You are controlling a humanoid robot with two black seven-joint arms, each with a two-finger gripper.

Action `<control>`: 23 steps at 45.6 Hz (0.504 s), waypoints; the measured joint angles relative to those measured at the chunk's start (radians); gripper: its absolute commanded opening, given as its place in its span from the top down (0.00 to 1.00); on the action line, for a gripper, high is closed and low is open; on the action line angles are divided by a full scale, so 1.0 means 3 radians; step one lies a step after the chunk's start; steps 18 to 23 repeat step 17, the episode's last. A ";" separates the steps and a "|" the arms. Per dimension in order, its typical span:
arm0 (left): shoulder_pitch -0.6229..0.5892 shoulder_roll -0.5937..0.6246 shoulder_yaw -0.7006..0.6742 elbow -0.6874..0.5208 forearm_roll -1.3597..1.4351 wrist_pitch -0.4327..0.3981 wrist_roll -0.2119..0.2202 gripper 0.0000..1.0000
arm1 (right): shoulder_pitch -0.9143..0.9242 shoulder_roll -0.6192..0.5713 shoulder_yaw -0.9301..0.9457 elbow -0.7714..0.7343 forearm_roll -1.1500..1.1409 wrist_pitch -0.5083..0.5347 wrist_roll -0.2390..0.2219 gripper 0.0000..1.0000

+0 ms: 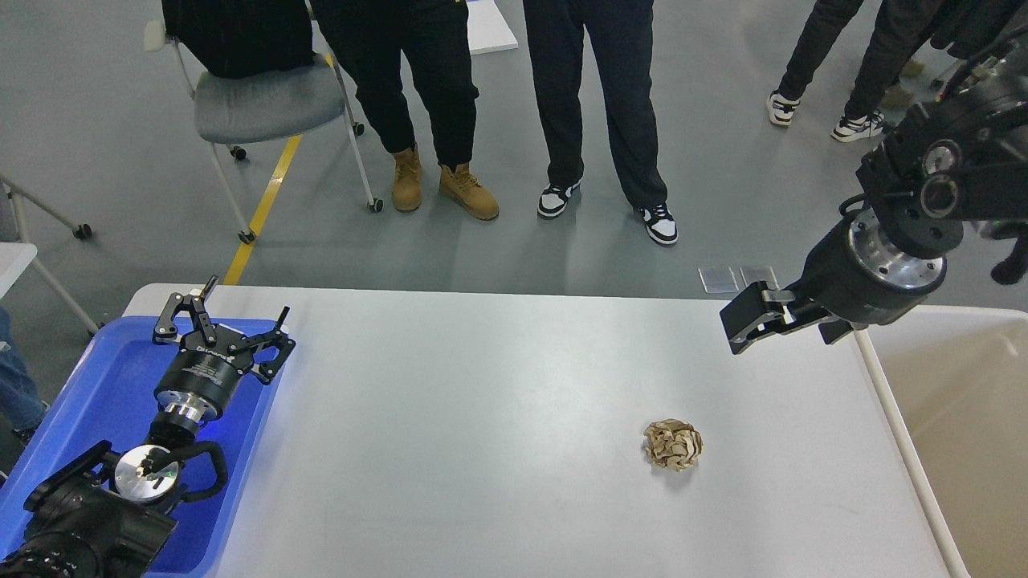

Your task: Tidy desktop

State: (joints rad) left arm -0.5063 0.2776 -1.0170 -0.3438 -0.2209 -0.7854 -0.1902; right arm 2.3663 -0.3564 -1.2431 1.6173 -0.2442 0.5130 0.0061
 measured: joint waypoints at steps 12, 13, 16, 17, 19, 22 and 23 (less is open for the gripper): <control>0.0000 0.0000 0.0000 0.0000 0.0000 0.0000 0.0000 0.00 | 0.0055 0.0173 0.0024 -0.0007 0.0003 0.0145 -0.0006 0.00; 0.0000 0.0000 0.0000 0.0000 0.0000 0.0000 0.0000 0.00 | 0.0053 0.0180 0.0025 -0.0010 0.0003 0.0149 -0.0007 0.00; 0.0000 0.0000 0.0000 0.0000 0.0000 0.0000 0.0000 0.00 | 0.0045 0.0199 0.0026 -0.0012 0.0002 0.0162 -0.0010 0.00; 0.0000 0.0000 0.0000 0.0000 0.0000 0.0000 0.0000 0.00 | 0.0044 0.0204 0.0027 -0.0014 0.0003 0.0165 -0.0011 0.00; 0.0000 0.0000 0.0000 0.0000 0.0000 0.0000 0.0000 0.00 | 0.0044 0.0204 0.0027 -0.0014 0.0003 0.0165 -0.0011 0.00; 0.0000 0.0000 0.0000 0.0000 0.0000 0.0000 0.0000 0.00 | 0.0044 0.0204 0.0027 -0.0014 0.0003 0.0165 -0.0011 0.00; 0.0000 0.0000 0.0000 0.0000 0.0000 0.0000 0.0000 0.00 | 0.0044 0.0204 0.0027 -0.0014 0.0003 0.0165 -0.0011 0.00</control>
